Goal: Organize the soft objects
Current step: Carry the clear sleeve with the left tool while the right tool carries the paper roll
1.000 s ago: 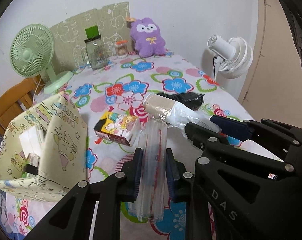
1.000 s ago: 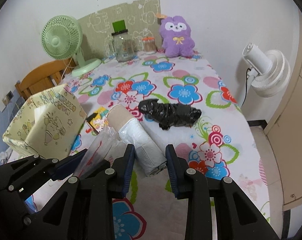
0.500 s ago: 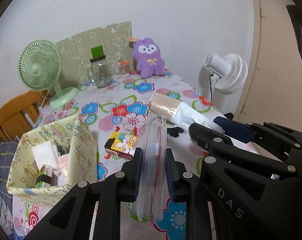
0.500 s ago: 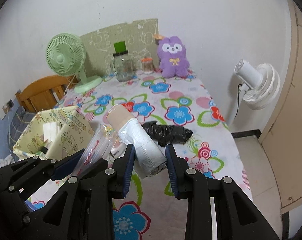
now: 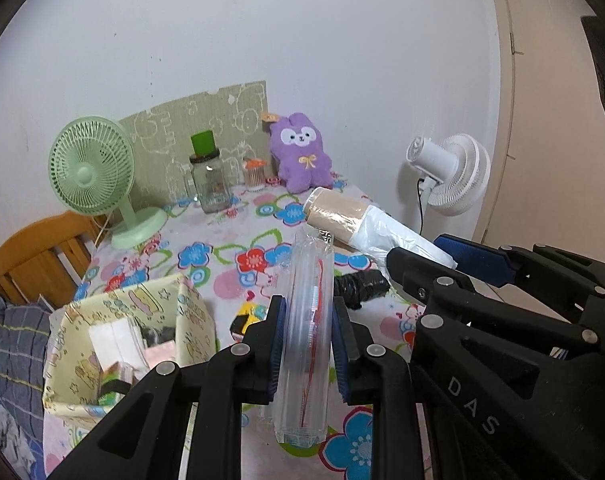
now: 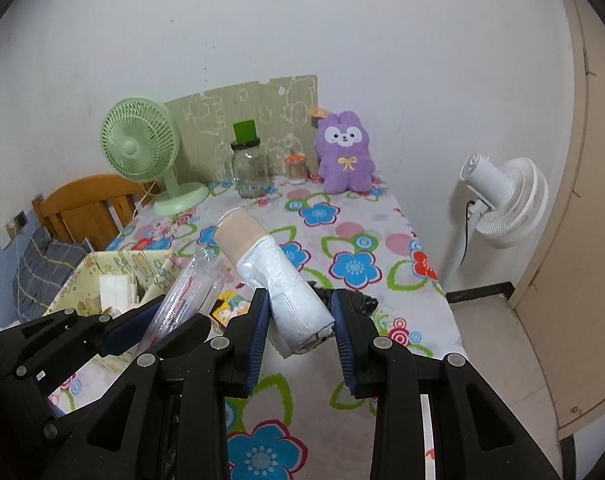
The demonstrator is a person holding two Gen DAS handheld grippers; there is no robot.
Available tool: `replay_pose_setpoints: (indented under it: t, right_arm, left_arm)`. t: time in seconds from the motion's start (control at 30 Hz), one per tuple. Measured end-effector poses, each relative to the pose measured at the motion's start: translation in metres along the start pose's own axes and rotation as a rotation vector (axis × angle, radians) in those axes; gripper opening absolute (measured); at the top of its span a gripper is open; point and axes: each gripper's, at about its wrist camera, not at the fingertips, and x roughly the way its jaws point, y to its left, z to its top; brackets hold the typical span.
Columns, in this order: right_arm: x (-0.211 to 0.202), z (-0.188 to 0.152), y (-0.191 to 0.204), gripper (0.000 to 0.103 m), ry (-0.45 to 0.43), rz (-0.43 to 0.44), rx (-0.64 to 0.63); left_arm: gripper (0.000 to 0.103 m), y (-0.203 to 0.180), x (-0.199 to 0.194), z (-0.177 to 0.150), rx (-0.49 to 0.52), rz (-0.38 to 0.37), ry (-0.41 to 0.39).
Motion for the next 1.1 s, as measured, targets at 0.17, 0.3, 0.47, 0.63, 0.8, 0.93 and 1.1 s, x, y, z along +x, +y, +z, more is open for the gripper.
replay_pose_setpoints:
  t: [0.17, 0.3, 0.47, 0.63, 0.8, 0.93, 1.1]
  right_arm:
    - [-0.004, 0.007, 0.005, 0.035, -0.02, -0.004, -0.007]
    - [-0.004, 0.012, 0.01, 0.035, -0.026, 0.004, -0.011]
    - [-0.001, 0.015, 0.019, 0.035, -0.024, 0.02, -0.017]
    - [0.005, 0.018, 0.031, 0.035, -0.022, 0.039, -0.028]
    - [0.011, 0.023, 0.048, 0.035, -0.02, 0.064, -0.056]
    - [0.017, 0.026, 0.062, 0.035, -0.014, 0.083, -0.075]
    - [0.025, 0.03, 0.079, 0.035, -0.012, 0.097, -0.106]
  left_arm:
    - [0.021, 0.006, -0.004, 0.003, -0.007, 0.011, -0.017]
    - [0.021, 0.014, -0.005, 0.005, -0.014, 0.021, -0.025]
    - [0.021, 0.024, -0.004, 0.005, -0.022, 0.033, -0.023]
    - [0.021, 0.038, -0.003, 0.006, -0.032, 0.051, -0.024]
    - [0.021, 0.055, 0.0, 0.005, -0.055, 0.084, -0.02]
    - [0.021, 0.068, 0.0, 0.004, -0.076, 0.101, -0.019]
    - [0.021, 0.084, 0.002, 0.002, -0.09, 0.122, -0.017]
